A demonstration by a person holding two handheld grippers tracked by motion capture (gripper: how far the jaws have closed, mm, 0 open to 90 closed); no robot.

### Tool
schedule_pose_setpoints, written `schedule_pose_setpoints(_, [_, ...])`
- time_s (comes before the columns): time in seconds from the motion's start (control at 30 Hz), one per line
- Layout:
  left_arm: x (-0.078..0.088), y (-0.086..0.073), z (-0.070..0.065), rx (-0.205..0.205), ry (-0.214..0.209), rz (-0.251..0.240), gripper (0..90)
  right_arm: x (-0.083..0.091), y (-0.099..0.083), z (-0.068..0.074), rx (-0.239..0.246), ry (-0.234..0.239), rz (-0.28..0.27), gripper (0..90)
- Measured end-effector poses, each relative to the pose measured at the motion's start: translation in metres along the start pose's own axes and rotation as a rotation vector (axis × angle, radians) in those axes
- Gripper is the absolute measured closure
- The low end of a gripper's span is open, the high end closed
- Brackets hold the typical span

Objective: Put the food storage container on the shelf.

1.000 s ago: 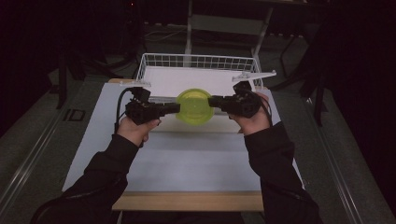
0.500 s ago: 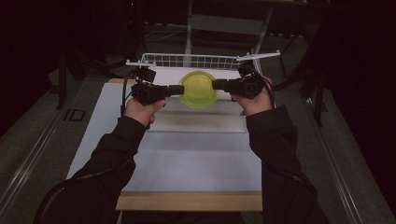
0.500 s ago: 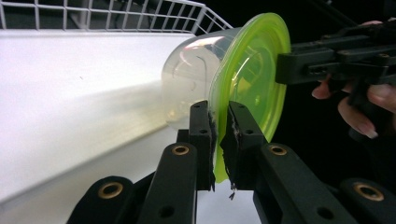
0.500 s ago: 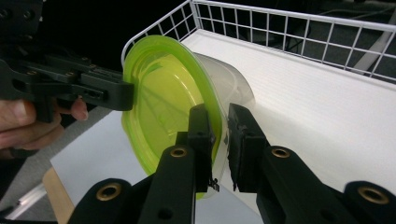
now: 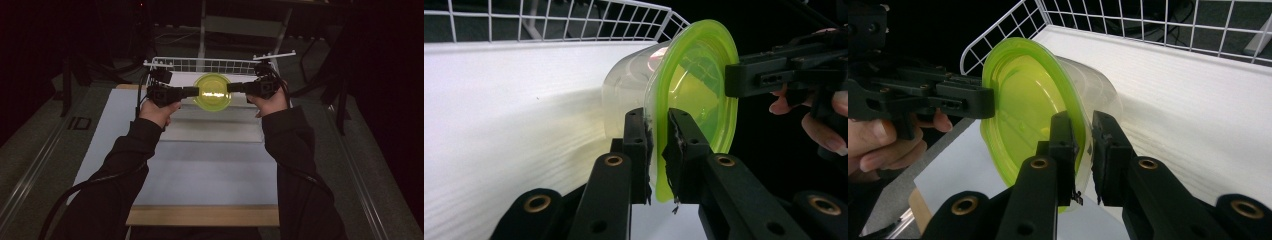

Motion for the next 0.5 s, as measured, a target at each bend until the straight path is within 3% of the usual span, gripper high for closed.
schedule_pose_setpoints(0.23, [-0.006, -0.002, 0.004, -0.031, 0.033, 0.008, 76.2, -0.006, 0.005, -0.008, -0.06, 0.022, 0.016, 80.5])
schedule_pose_setpoints(0.4, [-0.008, -0.001, 0.006, -0.023, 0.033, -0.002, 76.1, -0.01, 0.01, -0.014, -0.105, 0.041, 0.048, 80.3])
schedule_pose_setpoints(0.47, [-0.01, 0.0, 0.006, -0.018, 0.033, -0.002, 76.1, -0.013, 0.012, -0.017, -0.113, 0.028, 0.07, 79.6])
schedule_pose_setpoints(0.5, [-0.011, 0.0, 0.006, -0.021, 0.039, -0.001, 76.0, -0.014, 0.014, -0.018, -0.106, -0.001, 0.074, 79.3])
Point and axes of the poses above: each handheld gripper's, and its own axes: x roughly backward along the jaws, y roughly out of its top, z roughly to its left, the point moved 4 cm from there along -x, roughly forward along the jaws, and after that the axes turned 1 degree about -x, right-handed, at the moved point
